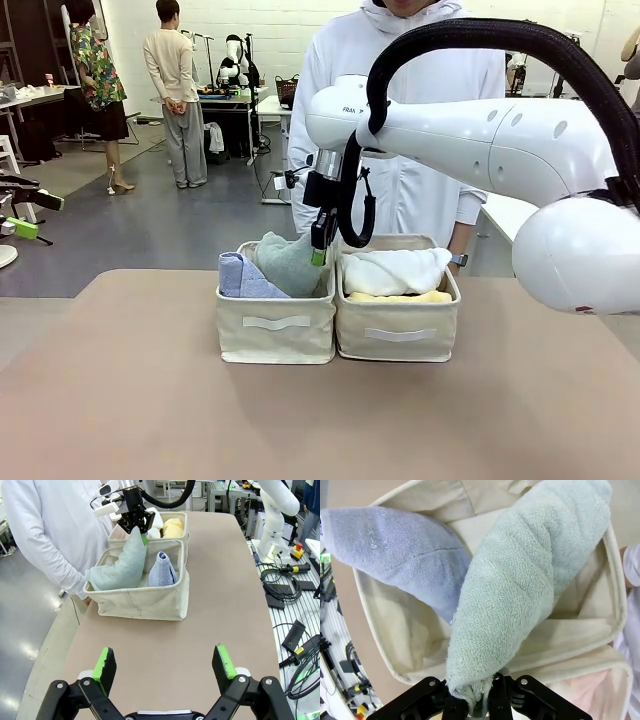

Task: Sort the towels based on their folding style.
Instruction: Pick up another triangle-folded towel from the table and place it in the left Fabric basket.

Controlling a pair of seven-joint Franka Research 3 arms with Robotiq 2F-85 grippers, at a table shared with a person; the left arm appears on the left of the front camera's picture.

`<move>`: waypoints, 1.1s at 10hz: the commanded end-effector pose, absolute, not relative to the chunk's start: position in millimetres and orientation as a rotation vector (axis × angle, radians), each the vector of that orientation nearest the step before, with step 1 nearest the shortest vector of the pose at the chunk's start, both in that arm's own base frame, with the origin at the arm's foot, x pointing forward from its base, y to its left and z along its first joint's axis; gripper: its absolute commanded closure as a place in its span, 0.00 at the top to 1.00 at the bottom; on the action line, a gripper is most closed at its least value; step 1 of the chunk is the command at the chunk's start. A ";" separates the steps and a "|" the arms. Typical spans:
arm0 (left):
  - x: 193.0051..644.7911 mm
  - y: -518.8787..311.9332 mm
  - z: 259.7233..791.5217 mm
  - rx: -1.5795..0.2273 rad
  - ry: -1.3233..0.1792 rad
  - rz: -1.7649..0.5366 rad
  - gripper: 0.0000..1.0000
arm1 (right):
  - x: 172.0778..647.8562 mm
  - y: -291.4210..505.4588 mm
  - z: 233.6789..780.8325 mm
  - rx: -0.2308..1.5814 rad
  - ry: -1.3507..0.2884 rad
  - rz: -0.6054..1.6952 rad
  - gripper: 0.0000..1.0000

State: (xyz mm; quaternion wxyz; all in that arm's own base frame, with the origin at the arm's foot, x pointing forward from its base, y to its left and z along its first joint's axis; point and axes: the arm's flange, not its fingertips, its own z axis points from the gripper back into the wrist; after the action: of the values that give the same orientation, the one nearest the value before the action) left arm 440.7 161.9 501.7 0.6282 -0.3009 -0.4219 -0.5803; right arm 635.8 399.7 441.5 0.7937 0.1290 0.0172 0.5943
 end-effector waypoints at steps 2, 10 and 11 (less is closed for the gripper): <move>439.8 161.8 504.0 -0.699 -0.981 -1.316 1.00 | 653.8 408.3 449.7 0.237 0.063 1.289 0.10; 439.8 161.8 504.0 -0.699 -0.981 -1.316 1.00 | 653.7 410.1 448.2 0.214 0.069 1.287 0.84; 439.8 161.8 504.0 -0.699 -0.981 -1.316 1.00 | 653.8 409.6 447.8 0.214 0.069 1.286 0.90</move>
State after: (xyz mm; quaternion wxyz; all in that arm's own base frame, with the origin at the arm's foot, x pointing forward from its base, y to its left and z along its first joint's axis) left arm 440.7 161.9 501.7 0.6282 -0.3009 -0.4219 -0.5803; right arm 636.3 401.2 440.0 0.7917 0.1138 0.0281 0.5996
